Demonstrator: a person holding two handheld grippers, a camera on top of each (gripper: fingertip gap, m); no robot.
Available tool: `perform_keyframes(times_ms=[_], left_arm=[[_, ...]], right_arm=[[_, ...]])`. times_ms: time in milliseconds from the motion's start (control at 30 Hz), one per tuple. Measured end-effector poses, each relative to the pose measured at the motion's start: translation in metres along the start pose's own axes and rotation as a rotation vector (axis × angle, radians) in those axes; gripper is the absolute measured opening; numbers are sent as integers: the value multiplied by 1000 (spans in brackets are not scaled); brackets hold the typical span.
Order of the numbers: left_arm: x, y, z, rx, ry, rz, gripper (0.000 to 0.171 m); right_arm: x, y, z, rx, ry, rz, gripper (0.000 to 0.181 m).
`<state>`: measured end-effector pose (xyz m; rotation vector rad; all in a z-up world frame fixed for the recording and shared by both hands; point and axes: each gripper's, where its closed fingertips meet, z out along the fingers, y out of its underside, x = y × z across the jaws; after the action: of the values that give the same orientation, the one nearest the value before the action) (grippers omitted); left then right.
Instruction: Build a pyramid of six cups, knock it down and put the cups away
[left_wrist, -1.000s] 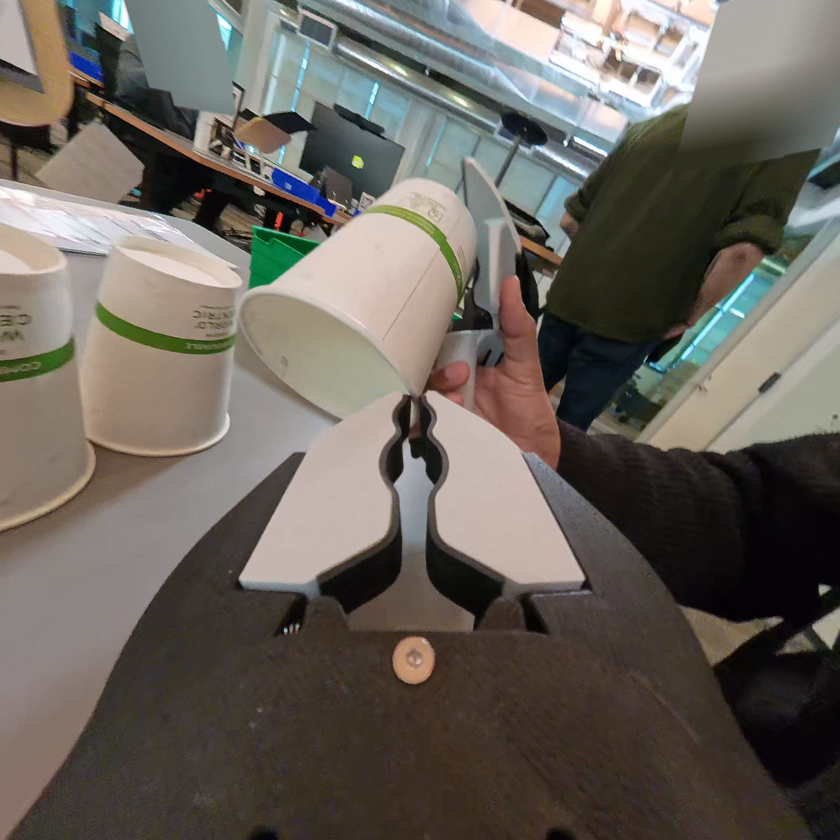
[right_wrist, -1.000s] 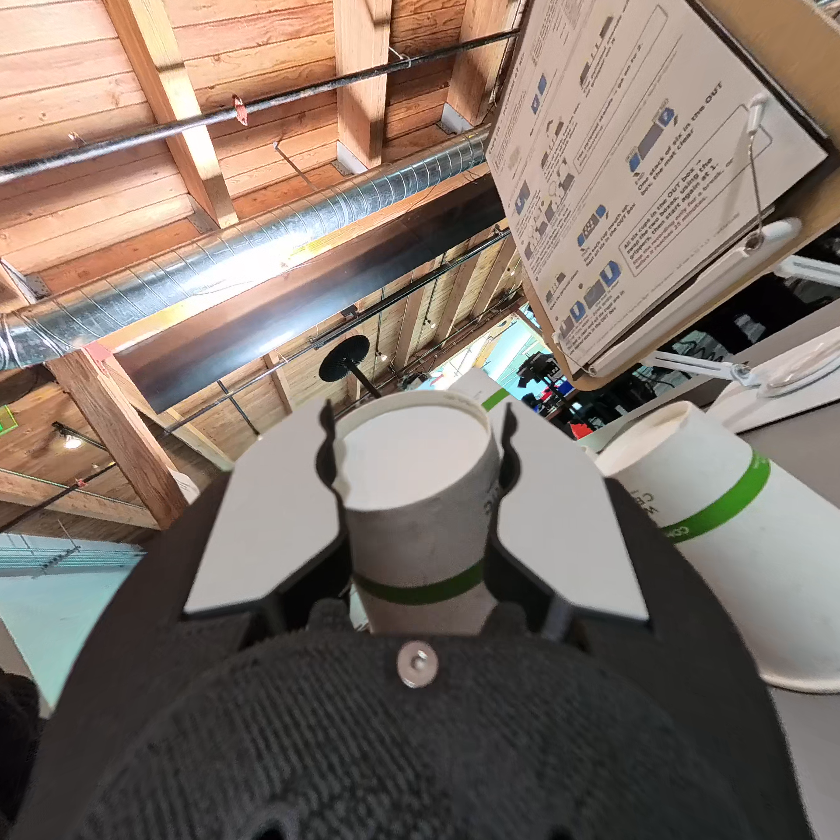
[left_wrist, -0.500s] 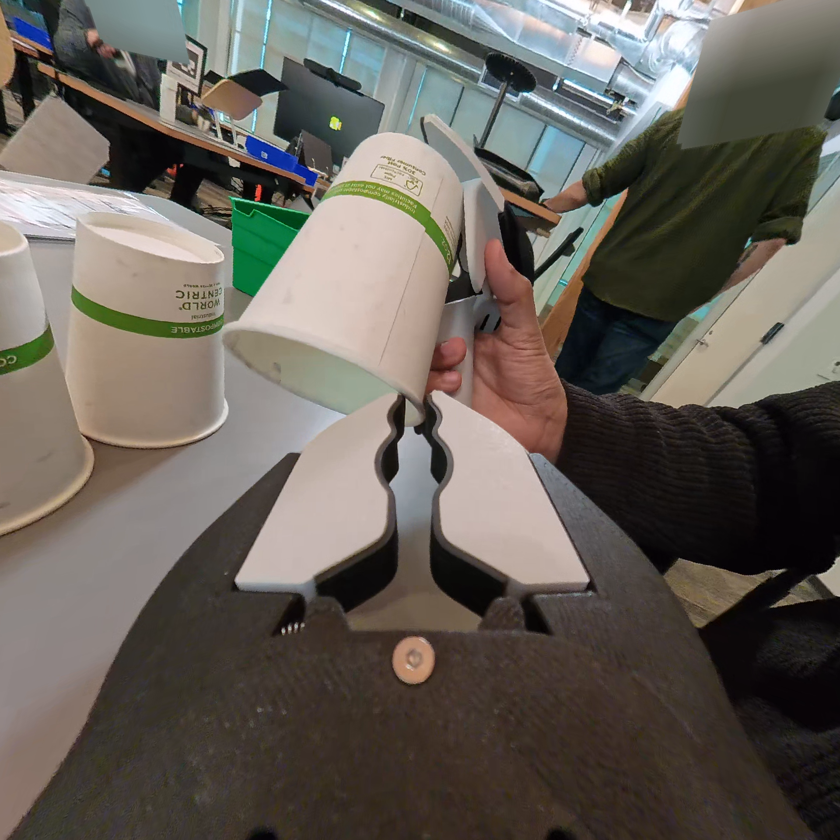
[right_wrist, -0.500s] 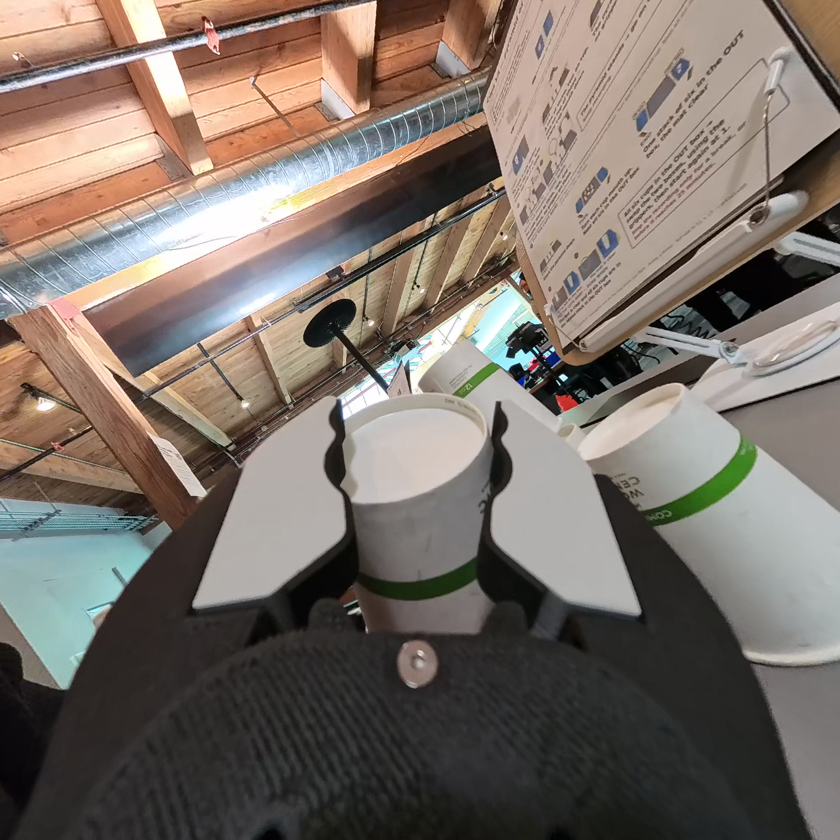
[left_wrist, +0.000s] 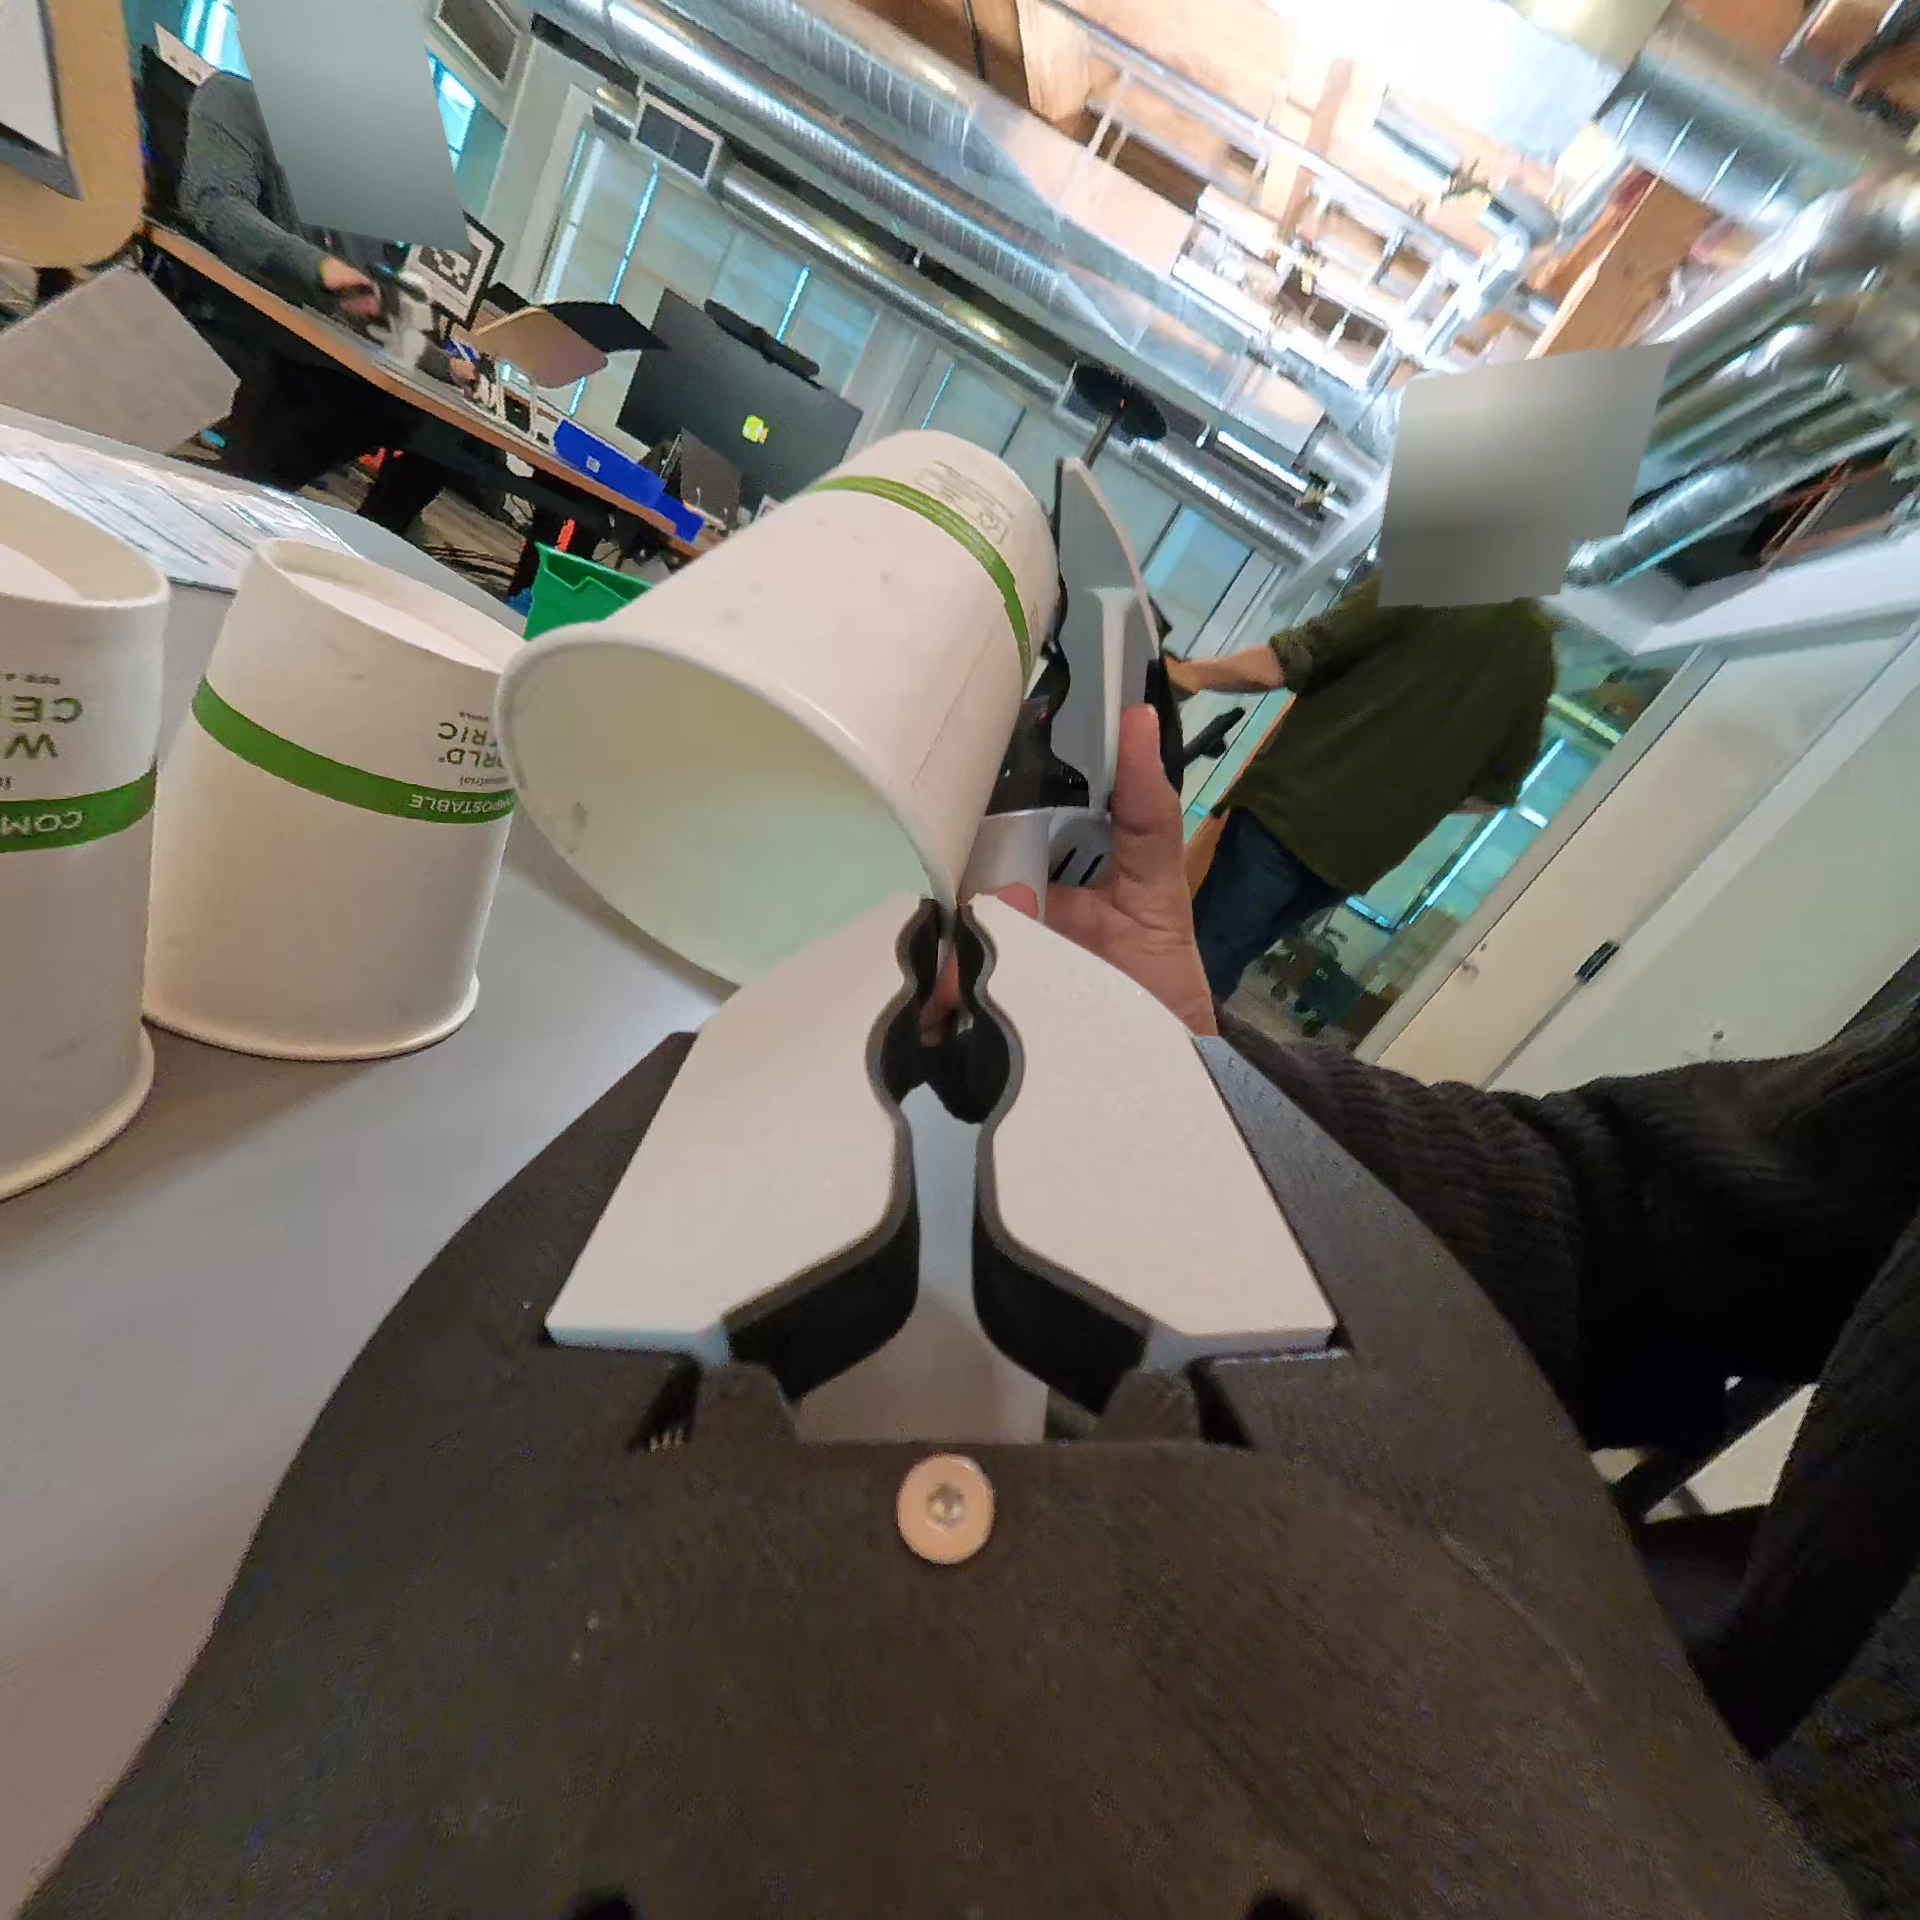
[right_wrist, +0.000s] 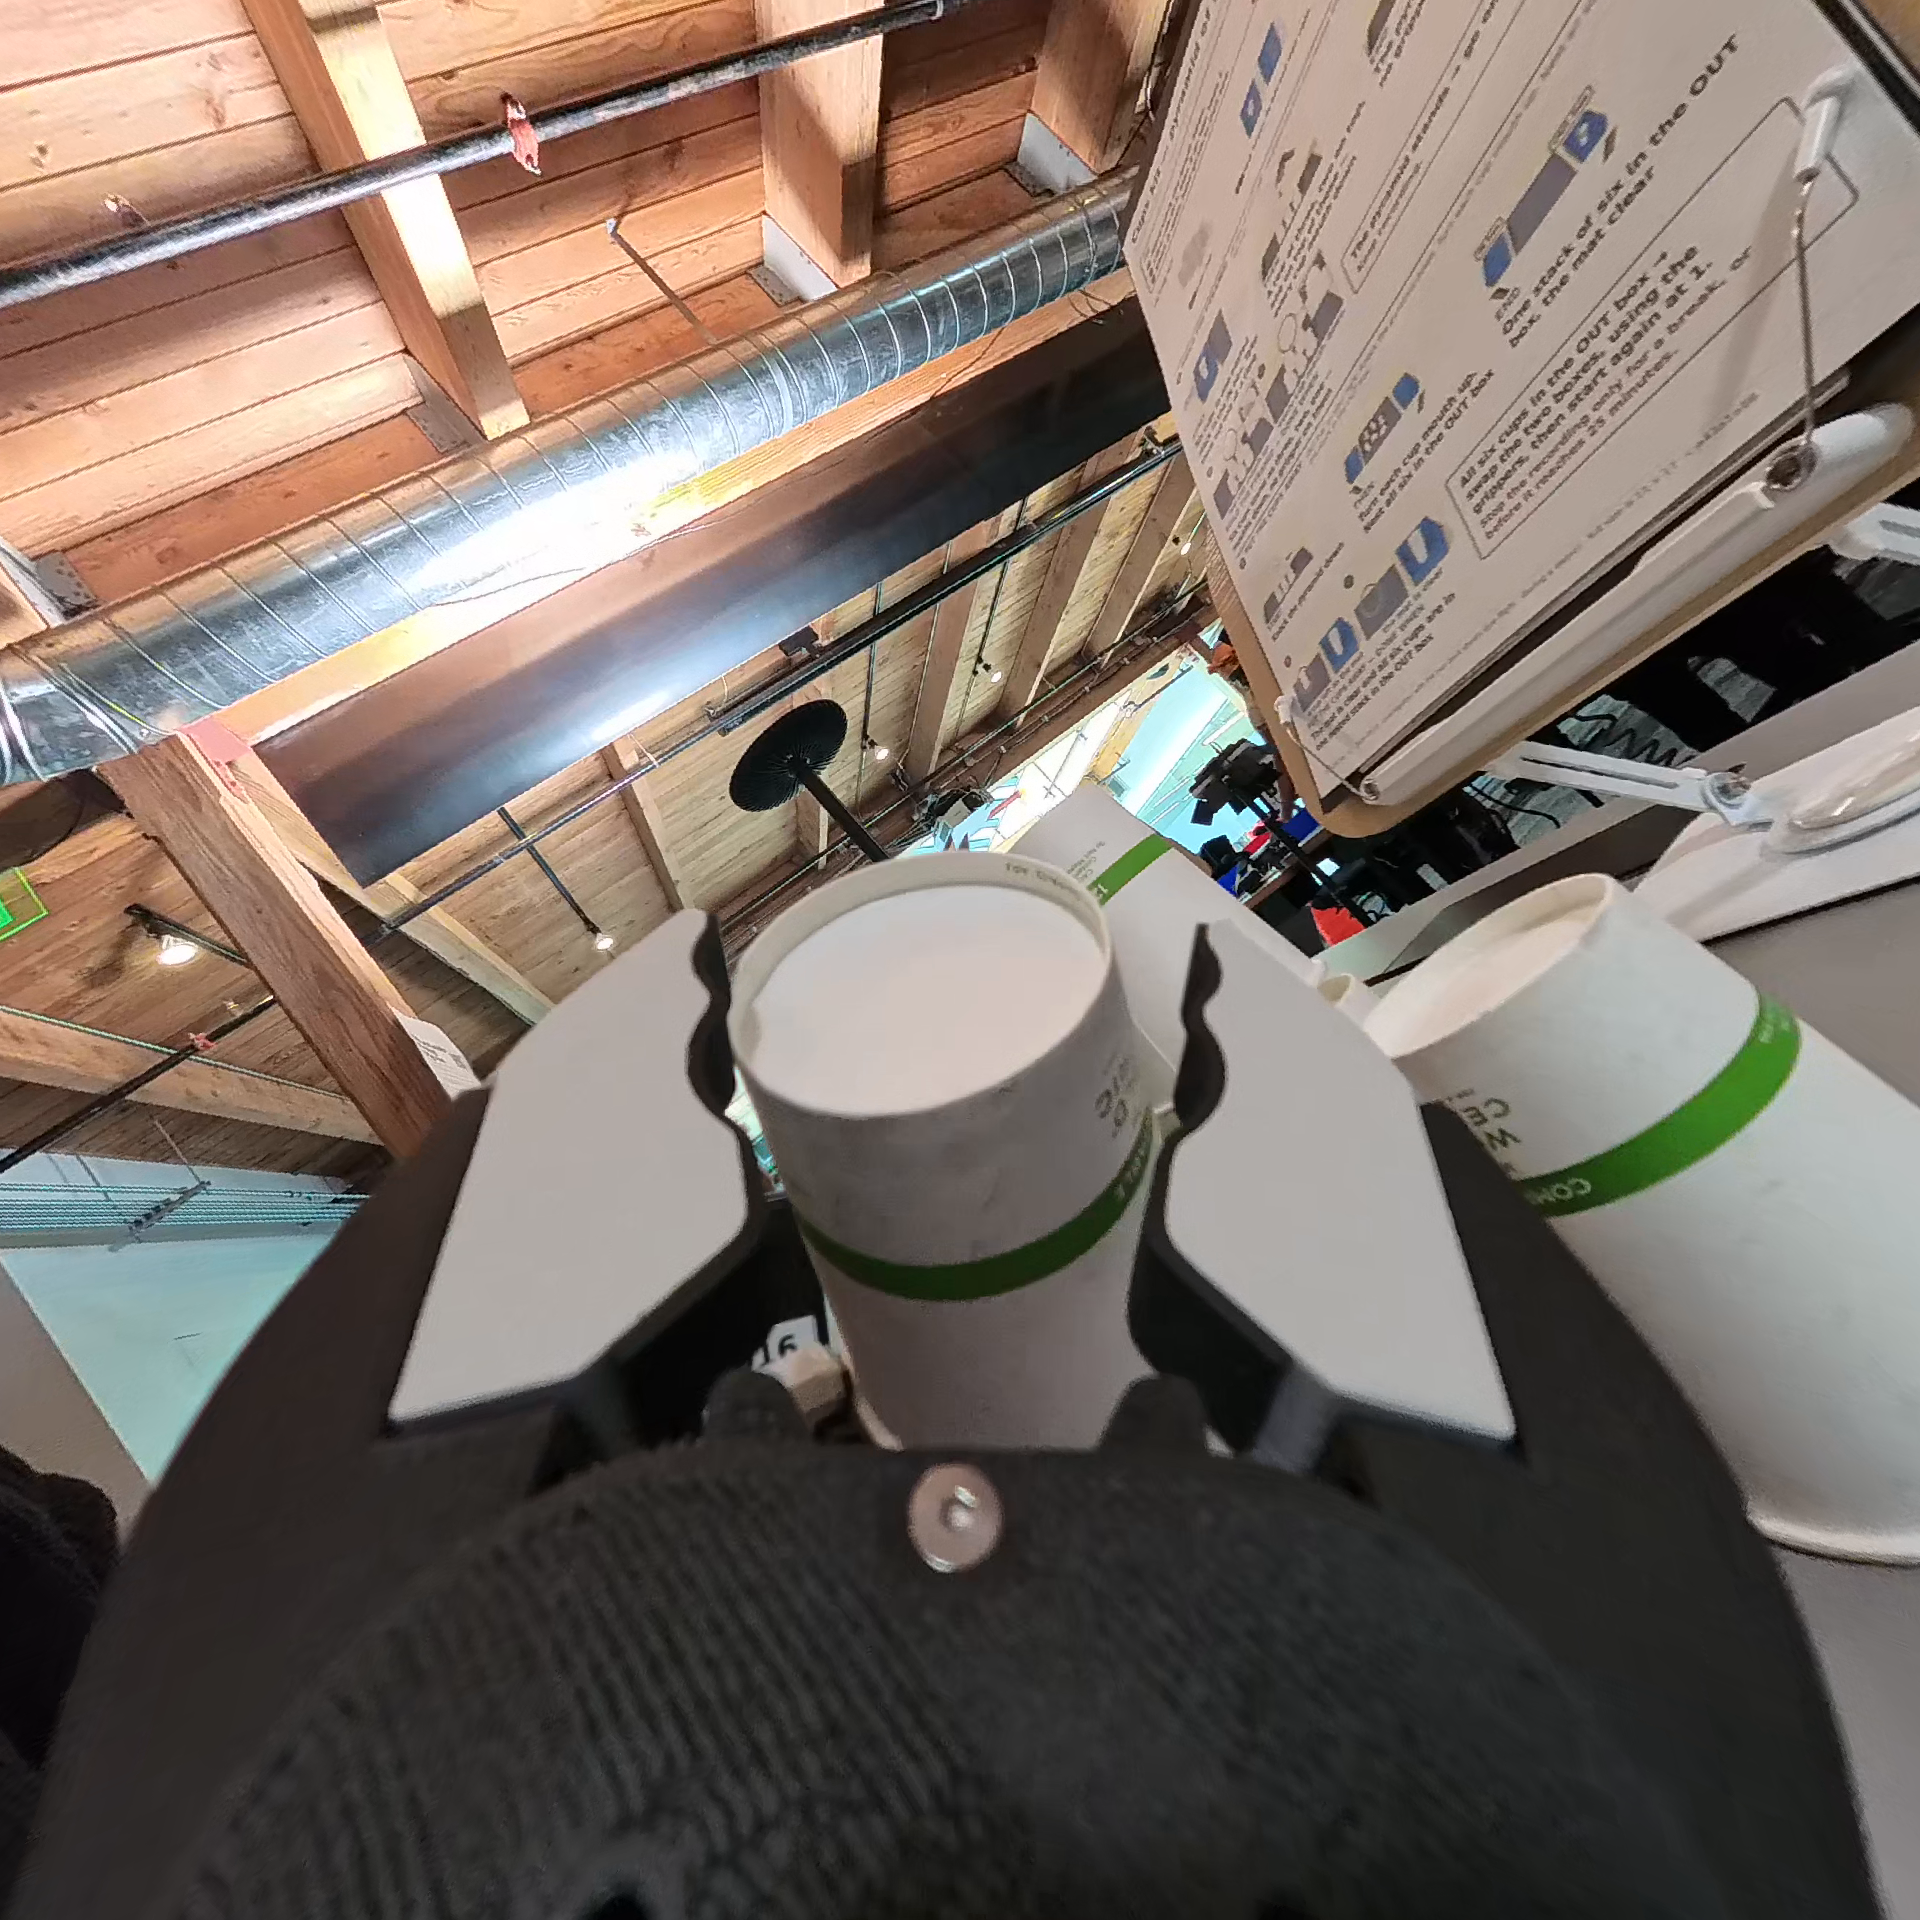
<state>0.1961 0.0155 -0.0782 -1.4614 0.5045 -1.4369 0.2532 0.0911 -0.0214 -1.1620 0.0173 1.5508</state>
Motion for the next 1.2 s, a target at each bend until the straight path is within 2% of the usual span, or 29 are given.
perform_keyframes(times_ms=[467,633,1000,1200], left_arm=[[-5,-27,-11,162,9,-93,4],[-3,-34,-13,207,50,-170,3],[20,-11,0,101,123,-109,4],[25,-5,2,75,144,-95,4]], right_arm=[[-1,4,1,-15,0,2,89],[6,15,3,-44,48,9,89],[4,25,4,-56,58,19,84],[4,38,9,-117,46,69,93]])
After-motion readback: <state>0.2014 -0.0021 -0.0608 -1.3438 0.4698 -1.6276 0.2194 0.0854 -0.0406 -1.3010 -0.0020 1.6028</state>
